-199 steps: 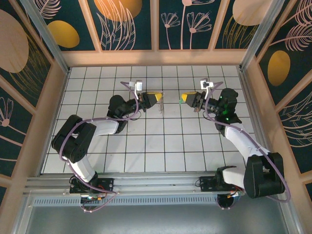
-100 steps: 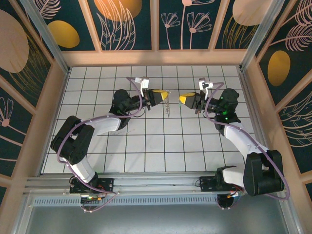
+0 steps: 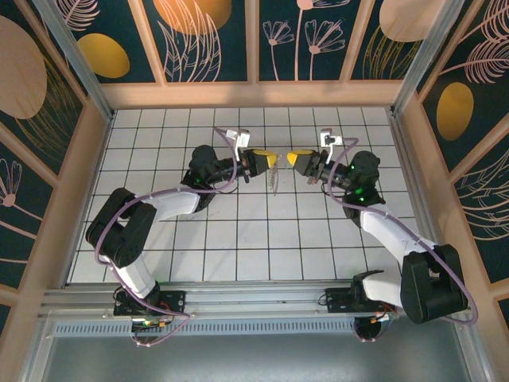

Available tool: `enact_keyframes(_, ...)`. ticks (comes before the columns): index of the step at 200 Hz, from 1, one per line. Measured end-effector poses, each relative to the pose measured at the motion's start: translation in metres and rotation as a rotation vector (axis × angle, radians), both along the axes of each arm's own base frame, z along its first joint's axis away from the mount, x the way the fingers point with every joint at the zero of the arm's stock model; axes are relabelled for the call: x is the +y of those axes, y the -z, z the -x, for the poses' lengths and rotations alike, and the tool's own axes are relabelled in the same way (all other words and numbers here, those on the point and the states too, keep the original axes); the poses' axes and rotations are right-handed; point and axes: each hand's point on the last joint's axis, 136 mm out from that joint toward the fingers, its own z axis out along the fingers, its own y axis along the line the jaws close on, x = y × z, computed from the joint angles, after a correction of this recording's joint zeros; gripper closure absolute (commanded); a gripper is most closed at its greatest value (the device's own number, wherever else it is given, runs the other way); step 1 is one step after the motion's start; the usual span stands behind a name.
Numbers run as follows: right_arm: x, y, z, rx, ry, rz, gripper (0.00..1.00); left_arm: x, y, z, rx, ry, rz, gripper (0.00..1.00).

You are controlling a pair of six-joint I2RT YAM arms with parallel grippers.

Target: Put the keys on the keyring

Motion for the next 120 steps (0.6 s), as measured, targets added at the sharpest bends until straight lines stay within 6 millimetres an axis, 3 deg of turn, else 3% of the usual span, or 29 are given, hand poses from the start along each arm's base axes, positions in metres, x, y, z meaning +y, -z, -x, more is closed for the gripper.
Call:
enact_keyframes(28, -0.007, -0.007, -0.004, -0.016, 0.065, -0.013, 1.0, -0.001, 0.006, -0.002, -0.048, -0.042, -0.058, 1.0)
enact_keyframes(88, -0.017, -0.009, -0.006, -0.02, 0.145, -0.019, 1.0, 0.006, -0.019, -0.002, -0.259, -0.142, -0.109, 1.0)
enact_keyframes(120, -0.019, -0.004, -0.008, -0.005, 0.162, -0.016, 1.0, 0.005, -0.012, -0.002, -0.297, -0.153, -0.152, 1.0)
